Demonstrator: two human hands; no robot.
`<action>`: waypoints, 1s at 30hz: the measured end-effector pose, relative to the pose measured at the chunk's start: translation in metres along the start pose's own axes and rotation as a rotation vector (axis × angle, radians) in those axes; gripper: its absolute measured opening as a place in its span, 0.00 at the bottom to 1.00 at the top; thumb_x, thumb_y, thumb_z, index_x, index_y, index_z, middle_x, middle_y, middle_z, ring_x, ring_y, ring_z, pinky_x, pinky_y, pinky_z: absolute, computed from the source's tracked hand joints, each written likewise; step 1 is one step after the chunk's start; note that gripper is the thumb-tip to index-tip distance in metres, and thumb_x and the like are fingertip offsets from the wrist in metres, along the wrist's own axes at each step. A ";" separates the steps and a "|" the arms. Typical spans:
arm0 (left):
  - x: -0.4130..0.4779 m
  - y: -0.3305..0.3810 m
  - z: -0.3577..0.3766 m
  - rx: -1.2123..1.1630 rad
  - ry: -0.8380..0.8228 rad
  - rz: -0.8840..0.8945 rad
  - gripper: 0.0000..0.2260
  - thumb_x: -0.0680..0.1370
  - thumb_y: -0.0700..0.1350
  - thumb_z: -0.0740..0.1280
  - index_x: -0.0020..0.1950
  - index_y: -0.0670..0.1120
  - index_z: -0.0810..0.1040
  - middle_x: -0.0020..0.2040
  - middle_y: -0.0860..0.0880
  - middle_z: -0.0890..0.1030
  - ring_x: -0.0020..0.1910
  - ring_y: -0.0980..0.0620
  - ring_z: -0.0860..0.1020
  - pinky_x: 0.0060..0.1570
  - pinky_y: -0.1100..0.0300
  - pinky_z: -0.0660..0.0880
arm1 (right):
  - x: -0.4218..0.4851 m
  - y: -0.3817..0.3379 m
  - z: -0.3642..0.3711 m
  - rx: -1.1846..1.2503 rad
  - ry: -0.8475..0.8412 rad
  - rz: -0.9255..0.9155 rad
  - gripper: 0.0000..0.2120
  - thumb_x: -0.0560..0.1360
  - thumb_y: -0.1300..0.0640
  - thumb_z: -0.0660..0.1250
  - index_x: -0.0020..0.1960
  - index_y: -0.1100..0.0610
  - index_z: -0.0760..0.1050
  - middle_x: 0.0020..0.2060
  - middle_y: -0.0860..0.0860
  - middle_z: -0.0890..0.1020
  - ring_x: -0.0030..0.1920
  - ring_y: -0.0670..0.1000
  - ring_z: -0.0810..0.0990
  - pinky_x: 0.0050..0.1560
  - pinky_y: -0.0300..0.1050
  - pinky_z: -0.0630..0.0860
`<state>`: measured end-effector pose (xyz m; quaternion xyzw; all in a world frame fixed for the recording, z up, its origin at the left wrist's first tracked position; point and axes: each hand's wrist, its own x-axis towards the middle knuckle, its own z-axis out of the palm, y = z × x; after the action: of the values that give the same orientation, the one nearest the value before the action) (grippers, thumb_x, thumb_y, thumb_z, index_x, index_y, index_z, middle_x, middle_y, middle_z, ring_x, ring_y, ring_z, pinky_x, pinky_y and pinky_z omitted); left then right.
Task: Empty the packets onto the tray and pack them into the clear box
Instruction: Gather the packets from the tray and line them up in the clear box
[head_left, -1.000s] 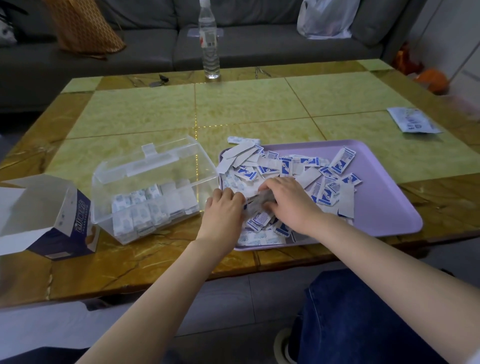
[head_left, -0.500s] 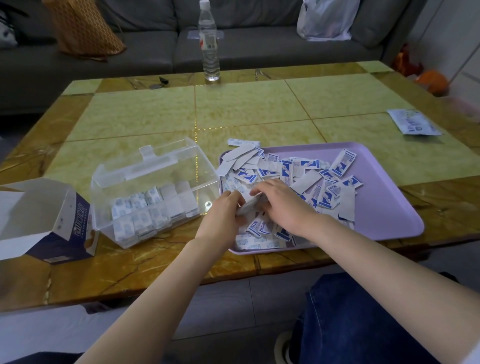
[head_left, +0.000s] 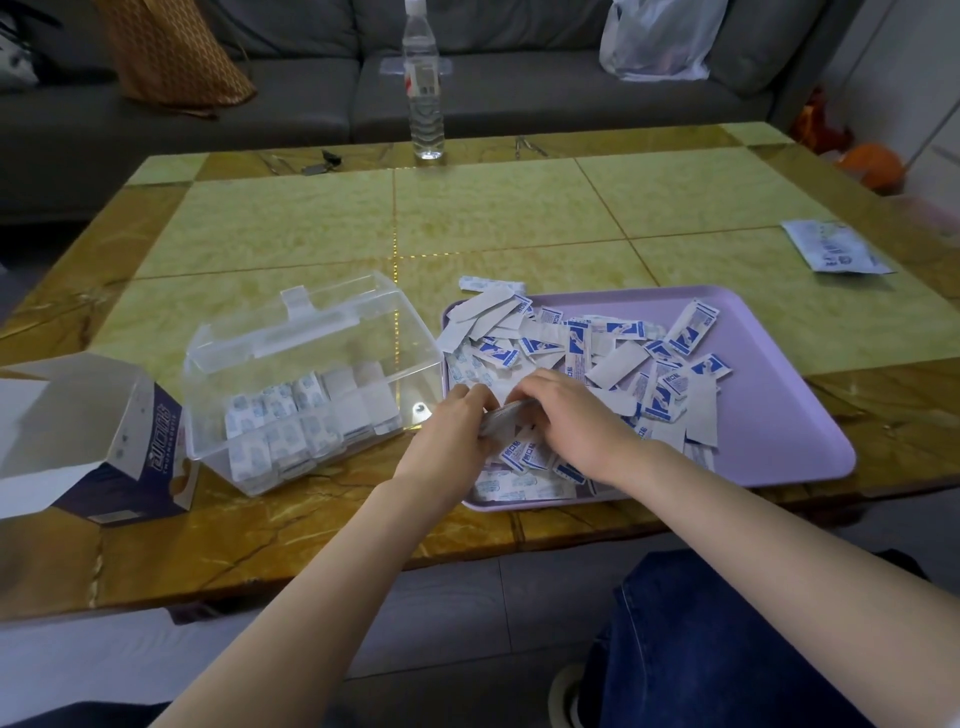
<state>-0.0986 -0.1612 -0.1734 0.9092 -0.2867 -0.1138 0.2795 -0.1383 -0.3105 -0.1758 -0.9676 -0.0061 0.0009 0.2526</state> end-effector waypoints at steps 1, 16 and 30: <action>0.000 -0.001 -0.001 -0.005 -0.009 0.001 0.09 0.74 0.37 0.67 0.53 0.43 0.73 0.51 0.47 0.75 0.43 0.49 0.73 0.43 0.57 0.71 | 0.001 0.001 -0.001 -0.003 0.011 0.000 0.16 0.74 0.72 0.59 0.56 0.59 0.75 0.53 0.53 0.76 0.55 0.51 0.73 0.57 0.46 0.71; 0.001 -0.007 -0.009 -0.034 0.120 -0.104 0.07 0.72 0.35 0.66 0.42 0.46 0.71 0.38 0.47 0.78 0.36 0.47 0.74 0.30 0.61 0.68 | 0.001 0.003 0.002 -0.032 -0.030 -0.039 0.16 0.74 0.71 0.60 0.57 0.58 0.75 0.55 0.51 0.74 0.60 0.49 0.68 0.59 0.41 0.67; -0.002 0.000 0.002 0.135 0.019 -0.007 0.04 0.76 0.36 0.64 0.50 0.41 0.75 0.49 0.45 0.75 0.45 0.45 0.75 0.44 0.54 0.73 | -0.002 0.002 0.004 -0.093 -0.068 -0.083 0.17 0.73 0.69 0.63 0.60 0.56 0.73 0.54 0.49 0.72 0.59 0.47 0.66 0.60 0.44 0.68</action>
<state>-0.1004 -0.1607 -0.1747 0.9280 -0.2879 -0.0865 0.2200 -0.1399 -0.3106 -0.1808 -0.9766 -0.0550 0.0230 0.2068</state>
